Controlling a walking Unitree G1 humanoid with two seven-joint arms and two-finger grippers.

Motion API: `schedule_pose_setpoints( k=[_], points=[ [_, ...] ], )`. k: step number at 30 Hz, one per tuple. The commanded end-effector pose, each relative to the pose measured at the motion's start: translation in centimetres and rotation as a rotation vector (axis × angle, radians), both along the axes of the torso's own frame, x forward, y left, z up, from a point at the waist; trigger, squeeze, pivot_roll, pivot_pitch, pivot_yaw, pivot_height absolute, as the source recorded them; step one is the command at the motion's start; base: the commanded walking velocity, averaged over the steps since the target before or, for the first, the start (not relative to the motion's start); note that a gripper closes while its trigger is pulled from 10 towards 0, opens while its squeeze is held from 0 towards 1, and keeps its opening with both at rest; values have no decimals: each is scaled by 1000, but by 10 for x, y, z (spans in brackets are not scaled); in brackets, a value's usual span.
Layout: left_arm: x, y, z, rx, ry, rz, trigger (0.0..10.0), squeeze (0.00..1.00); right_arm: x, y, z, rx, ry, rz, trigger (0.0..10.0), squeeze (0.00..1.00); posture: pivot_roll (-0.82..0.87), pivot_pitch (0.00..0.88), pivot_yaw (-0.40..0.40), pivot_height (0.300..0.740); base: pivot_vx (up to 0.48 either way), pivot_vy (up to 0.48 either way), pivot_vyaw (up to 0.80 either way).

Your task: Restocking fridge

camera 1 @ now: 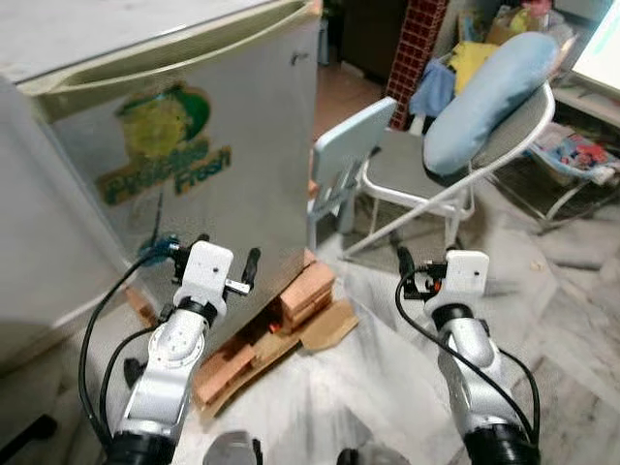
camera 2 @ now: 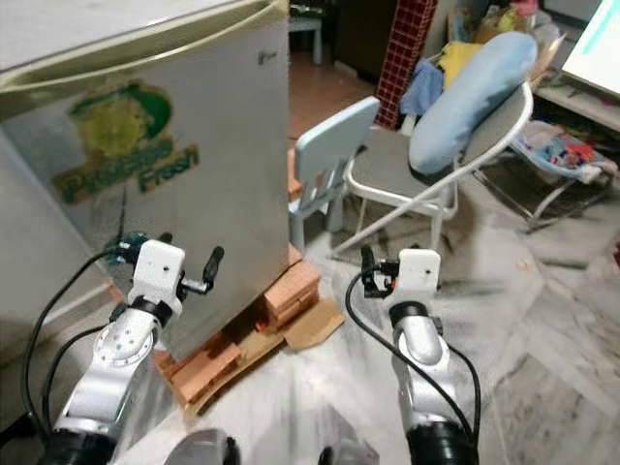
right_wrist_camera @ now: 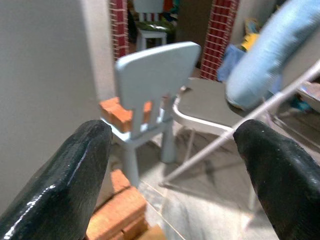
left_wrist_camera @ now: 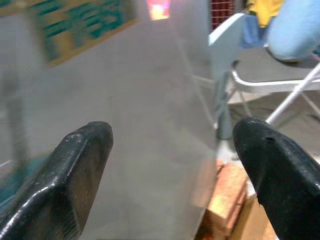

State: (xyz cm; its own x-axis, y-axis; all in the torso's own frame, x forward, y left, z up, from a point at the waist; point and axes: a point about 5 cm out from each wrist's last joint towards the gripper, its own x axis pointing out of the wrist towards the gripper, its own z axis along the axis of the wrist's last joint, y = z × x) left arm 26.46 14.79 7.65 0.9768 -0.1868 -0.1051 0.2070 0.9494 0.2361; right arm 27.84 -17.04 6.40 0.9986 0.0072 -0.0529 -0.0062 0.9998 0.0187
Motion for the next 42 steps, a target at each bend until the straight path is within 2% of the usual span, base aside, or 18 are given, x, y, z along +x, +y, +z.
schedule_pose_setpoints(
  k=[1,8,18,22,25,37,42],
  points=[
    [-1,1,3,9,-15,5,10000,0,7,11,6,10,-13,31,10000,0,86,19,-57,740,0,480,0],
    [0,2,4,13,-18,7,10000,0,9,16,9,12,-25,51,10000,0,80,23,-61,740,0,480,0],
    [-5,2,-1,13,-5,12,10000,0,5,11,5,2,-5,39,10000,0,80,26,-61,740,0,475,0],
    [-7,3,-3,14,9,13,10000,0,5,11,4,0,-3,41,10000,0,80,26,-61,740,0,126,0],
    [-7,4,0,31,-19,9,10000,0,4,11,4,1,2,40,10000,0,83,25,-62,740,0,0,0],
    [-8,7,0,17,-16,13,10000,0,4,9,1,10,22,33,10000,0,85,26,-62,740,0,0,-772],
    [-8,8,-2,13,-9,19,10000,0,4,10,1,11,26,38,10000,0,81,28,-61,740,0,442,-800]
  ],
)
